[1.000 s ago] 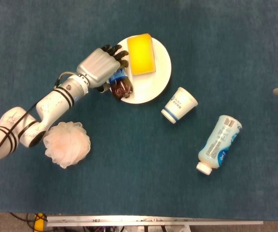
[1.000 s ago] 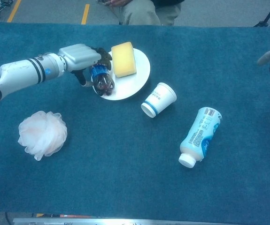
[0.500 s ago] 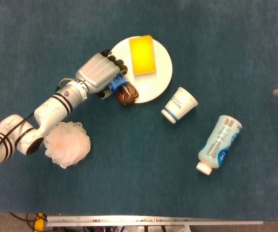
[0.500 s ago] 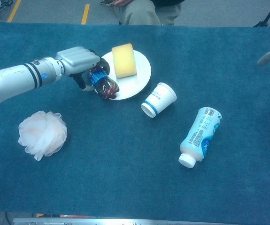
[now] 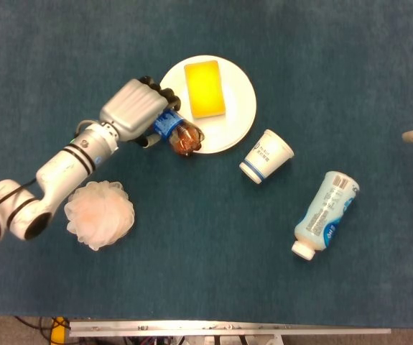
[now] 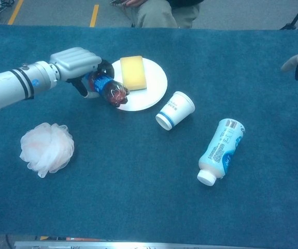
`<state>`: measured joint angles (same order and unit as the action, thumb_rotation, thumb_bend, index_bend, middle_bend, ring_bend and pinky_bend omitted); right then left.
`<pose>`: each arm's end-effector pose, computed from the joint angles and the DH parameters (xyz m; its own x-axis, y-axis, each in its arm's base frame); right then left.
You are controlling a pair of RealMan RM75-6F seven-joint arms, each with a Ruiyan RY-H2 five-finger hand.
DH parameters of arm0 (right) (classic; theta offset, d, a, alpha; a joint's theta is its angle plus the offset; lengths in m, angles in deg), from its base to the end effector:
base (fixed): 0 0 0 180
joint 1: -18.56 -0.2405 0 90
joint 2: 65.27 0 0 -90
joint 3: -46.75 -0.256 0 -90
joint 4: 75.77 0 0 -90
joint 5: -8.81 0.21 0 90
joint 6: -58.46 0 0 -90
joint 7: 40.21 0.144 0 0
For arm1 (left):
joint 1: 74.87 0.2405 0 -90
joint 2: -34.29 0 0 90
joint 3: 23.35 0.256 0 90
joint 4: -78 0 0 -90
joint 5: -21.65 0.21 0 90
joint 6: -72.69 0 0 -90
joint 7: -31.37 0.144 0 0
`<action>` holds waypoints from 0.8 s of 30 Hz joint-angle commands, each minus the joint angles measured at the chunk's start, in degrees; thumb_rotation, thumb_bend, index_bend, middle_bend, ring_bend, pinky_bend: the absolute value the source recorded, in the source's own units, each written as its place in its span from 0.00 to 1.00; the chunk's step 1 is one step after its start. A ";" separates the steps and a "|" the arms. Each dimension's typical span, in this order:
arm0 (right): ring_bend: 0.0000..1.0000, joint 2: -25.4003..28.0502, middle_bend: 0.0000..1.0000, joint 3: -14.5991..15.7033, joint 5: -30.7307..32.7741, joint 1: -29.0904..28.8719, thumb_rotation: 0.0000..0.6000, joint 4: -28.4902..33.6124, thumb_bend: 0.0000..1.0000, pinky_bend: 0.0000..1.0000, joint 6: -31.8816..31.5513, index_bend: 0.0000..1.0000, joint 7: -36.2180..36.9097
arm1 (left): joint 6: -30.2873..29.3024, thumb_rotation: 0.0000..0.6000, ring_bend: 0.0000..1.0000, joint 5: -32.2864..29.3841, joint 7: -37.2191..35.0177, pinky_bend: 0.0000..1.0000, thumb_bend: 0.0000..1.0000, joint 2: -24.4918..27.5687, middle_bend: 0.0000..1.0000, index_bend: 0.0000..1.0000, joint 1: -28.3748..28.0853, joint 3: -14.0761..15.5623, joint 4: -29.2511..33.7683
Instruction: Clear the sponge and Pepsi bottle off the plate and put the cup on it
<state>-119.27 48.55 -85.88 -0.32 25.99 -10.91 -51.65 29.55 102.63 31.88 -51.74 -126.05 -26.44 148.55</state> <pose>-0.2492 -0.2187 0.1454 0.6609 -0.1517 0.7349 -0.7201 -0.4040 0.5642 -0.1593 0.3780 -0.0191 0.6444 0.2907 0.7072 0.6986 -0.5999 -0.3900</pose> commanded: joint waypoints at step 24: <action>0.36 -2.68 0.43 -0.83 -1.52 -2.82 1.00 -2.35 0.00 0.51 2.55 0.28 3.30 | -10.36 1.00 0.40 -7.88 23.11 0.24 0.30 10.01 0.42 0.39 10.63 4.86 31.36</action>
<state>-121.87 47.71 -87.37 -3.08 23.79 -8.40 -48.51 19.57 96.19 53.20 -40.83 -115.84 -21.57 178.50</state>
